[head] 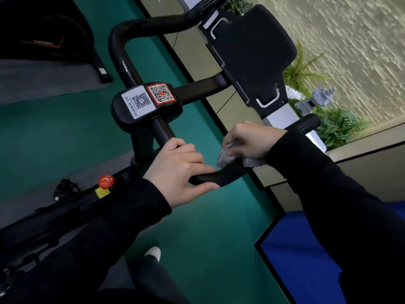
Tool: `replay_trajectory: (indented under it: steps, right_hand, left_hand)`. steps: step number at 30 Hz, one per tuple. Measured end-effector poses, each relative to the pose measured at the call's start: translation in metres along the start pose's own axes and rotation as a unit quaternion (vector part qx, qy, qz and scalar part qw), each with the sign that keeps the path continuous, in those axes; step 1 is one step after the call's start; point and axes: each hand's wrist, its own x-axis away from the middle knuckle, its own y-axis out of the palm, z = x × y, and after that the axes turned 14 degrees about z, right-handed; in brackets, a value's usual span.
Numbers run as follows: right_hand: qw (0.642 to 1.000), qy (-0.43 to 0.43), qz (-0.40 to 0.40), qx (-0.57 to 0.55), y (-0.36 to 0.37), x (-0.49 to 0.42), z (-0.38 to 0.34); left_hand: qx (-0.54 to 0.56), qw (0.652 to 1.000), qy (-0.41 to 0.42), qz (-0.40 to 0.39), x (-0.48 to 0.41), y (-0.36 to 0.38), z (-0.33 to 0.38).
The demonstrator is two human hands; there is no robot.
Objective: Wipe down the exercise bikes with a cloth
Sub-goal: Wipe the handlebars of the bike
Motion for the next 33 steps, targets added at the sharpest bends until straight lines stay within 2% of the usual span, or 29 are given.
replay_trajectory:
  steps: [4, 7, 9, 13, 18, 21, 25, 29, 33]
  right_hand:
    - [0.999, 0.038, -0.023, 0.006, -0.003, -0.004, 0.003]
    - [0.998, 0.018, -0.029, -0.045, -0.003, 0.000, 0.000]
    - [0.999, 0.005, 0.000, -0.038, -0.003, 0.004, 0.005]
    - [0.991, -0.011, 0.129, 0.018, 0.002, 0.021, 0.027]
    - [0.940, -0.045, 0.337, -0.031, 0.035, 0.049, 0.021]
    - [0.897, -0.014, 0.439, -0.049, 0.055, 0.057, 0.021]
    - [0.802, 0.085, 0.583, -0.093, 0.078, 0.062, 0.016]
    - [0.713, 0.164, 0.663, -0.155, 0.098, 0.058, -0.002]
    - [0.597, 0.259, 0.725, -0.225, 0.111, 0.055, -0.019]
  left_hand:
    - [-0.001, 1.000, -0.001, -0.006, 0.000, -0.001, 0.000]
    - [-0.003, 1.000, -0.001, -0.009, -0.001, -0.001, 0.000]
    - [-0.005, 1.000, -0.002, -0.013, -0.001, -0.001, 0.000]
    - [0.000, 1.000, -0.009, -0.020, -0.001, -0.002, 0.000]
    - [-0.021, 0.999, 0.000, -0.033, -0.001, -0.003, 0.001]
    - [-0.037, 0.999, 0.011, -0.038, -0.002, -0.006, 0.003]
    - [-0.060, 0.997, 0.011, -0.054, -0.015, -0.002, 0.013]
    - [-0.048, 0.995, -0.005, -0.091, -0.033, 0.010, 0.023]
    - [-0.026, 0.993, -0.037, -0.112, -0.039, 0.024, 0.025]
